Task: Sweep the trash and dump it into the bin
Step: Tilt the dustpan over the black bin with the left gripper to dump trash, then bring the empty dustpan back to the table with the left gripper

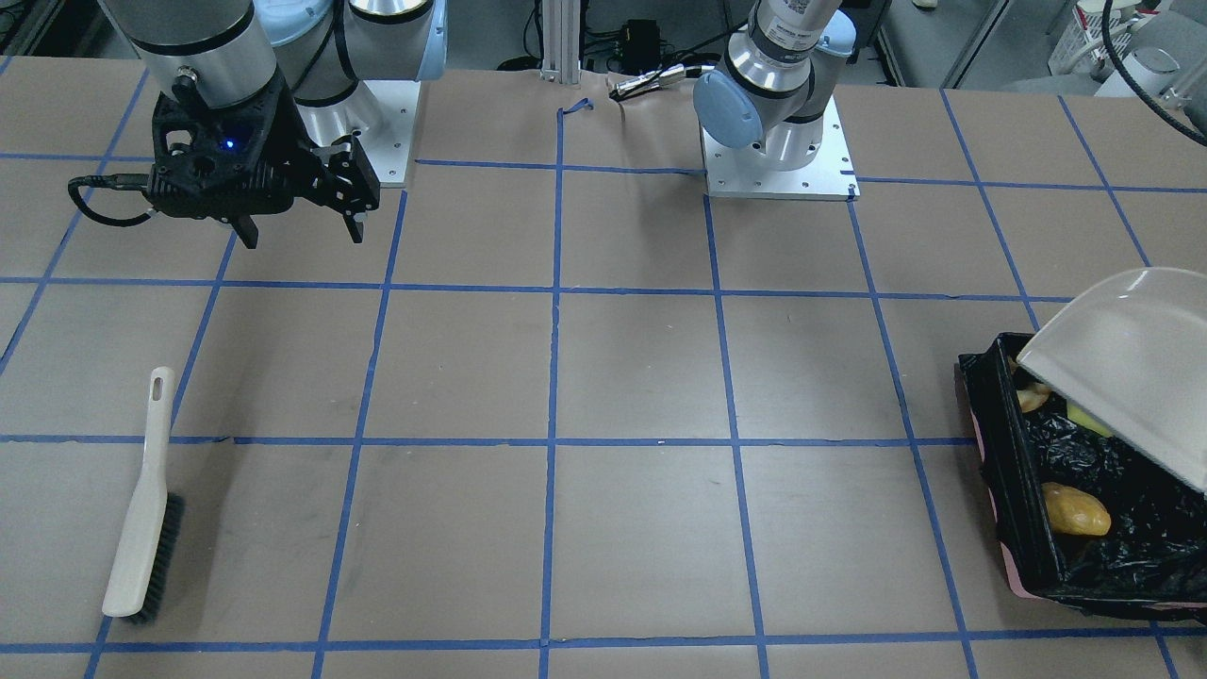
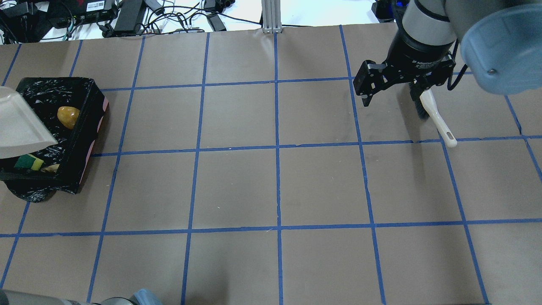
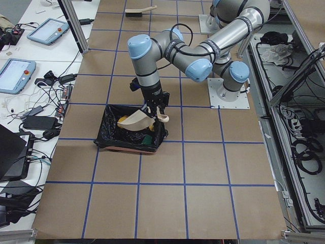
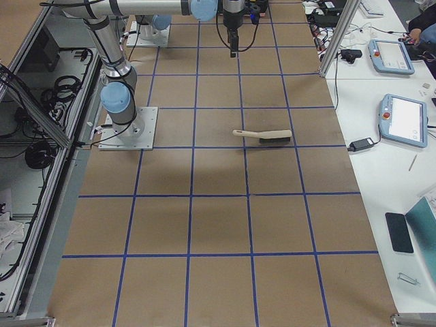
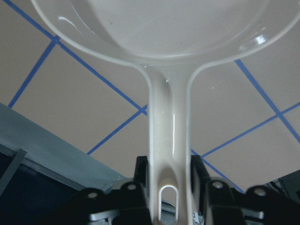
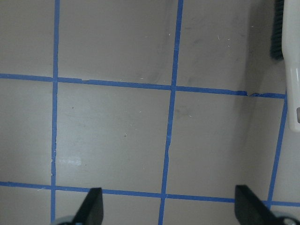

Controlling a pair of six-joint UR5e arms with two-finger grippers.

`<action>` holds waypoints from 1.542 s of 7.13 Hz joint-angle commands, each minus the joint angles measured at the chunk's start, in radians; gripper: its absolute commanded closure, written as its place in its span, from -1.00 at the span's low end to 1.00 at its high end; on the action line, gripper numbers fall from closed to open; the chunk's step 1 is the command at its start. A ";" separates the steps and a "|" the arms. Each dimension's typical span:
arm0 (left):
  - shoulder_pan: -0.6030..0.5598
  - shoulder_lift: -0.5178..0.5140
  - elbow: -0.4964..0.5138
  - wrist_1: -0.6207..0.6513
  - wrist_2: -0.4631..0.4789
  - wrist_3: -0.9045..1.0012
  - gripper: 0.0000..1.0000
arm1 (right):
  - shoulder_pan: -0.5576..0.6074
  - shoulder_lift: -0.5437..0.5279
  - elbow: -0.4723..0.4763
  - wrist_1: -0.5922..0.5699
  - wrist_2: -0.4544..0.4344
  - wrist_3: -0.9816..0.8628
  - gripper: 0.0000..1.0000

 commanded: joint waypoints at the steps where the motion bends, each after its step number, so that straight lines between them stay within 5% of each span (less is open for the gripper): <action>1: -0.172 -0.008 0.020 0.007 -0.071 -0.006 1.00 | 0.000 0.000 0.000 -0.002 0.000 0.002 -1.00; 3: -0.285 -0.049 0.008 0.009 -0.312 0.023 1.00 | 0.000 0.000 0.000 -0.003 -0.007 0.001 -1.00; 7: -0.367 -0.199 -0.001 0.114 -0.329 0.325 0.98 | -0.002 0.000 0.000 -0.003 -0.010 0.005 -1.00; 11: -0.421 -0.270 -0.021 0.177 -0.349 0.342 0.96 | -0.002 0.000 0.000 -0.005 -0.009 0.008 -1.00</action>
